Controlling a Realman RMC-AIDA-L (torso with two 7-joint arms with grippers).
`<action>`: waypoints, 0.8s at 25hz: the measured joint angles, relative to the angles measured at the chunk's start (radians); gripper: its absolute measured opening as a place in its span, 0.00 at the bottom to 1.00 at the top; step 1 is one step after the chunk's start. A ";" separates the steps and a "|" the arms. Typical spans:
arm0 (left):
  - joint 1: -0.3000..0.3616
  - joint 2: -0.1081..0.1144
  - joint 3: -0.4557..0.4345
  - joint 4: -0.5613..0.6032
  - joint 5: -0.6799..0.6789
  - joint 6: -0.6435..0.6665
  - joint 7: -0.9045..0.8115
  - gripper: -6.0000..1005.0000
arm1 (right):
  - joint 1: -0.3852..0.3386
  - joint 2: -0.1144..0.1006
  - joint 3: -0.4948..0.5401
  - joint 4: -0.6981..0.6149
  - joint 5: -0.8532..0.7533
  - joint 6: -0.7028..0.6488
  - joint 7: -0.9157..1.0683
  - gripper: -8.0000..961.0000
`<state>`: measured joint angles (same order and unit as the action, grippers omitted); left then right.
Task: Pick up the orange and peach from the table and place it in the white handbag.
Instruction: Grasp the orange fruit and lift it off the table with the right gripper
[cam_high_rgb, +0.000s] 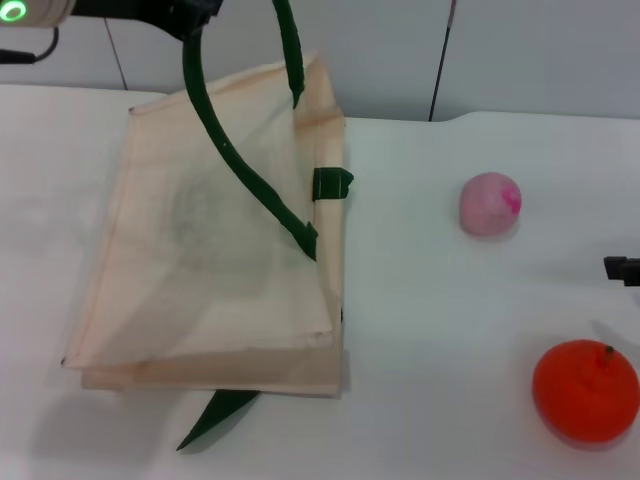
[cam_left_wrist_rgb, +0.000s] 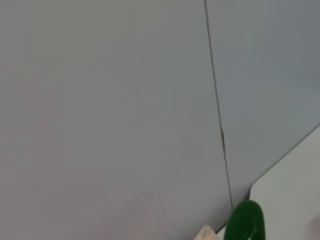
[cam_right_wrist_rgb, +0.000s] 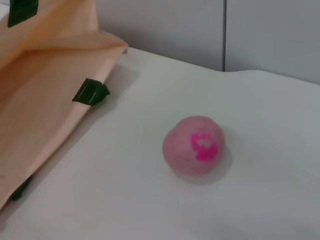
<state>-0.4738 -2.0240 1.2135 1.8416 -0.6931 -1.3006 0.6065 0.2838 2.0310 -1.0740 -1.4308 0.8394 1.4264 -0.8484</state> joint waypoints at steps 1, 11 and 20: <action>0.000 0.000 -0.001 0.014 -0.001 -0.004 -0.001 0.13 | 0.003 0.000 0.008 0.000 -0.001 0.011 0.000 0.80; -0.003 -0.001 -0.001 0.083 -0.003 -0.032 -0.005 0.13 | 0.022 -0.002 0.068 -0.001 -0.004 0.148 -0.002 0.79; -0.002 -0.001 0.000 0.086 0.007 -0.034 -0.013 0.13 | 0.051 -0.003 0.092 0.000 -0.008 0.267 -0.002 0.79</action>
<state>-0.4759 -2.0251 1.2134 1.9276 -0.6865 -1.3346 0.5933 0.3345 2.0281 -0.9815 -1.4303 0.8319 1.6937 -0.8501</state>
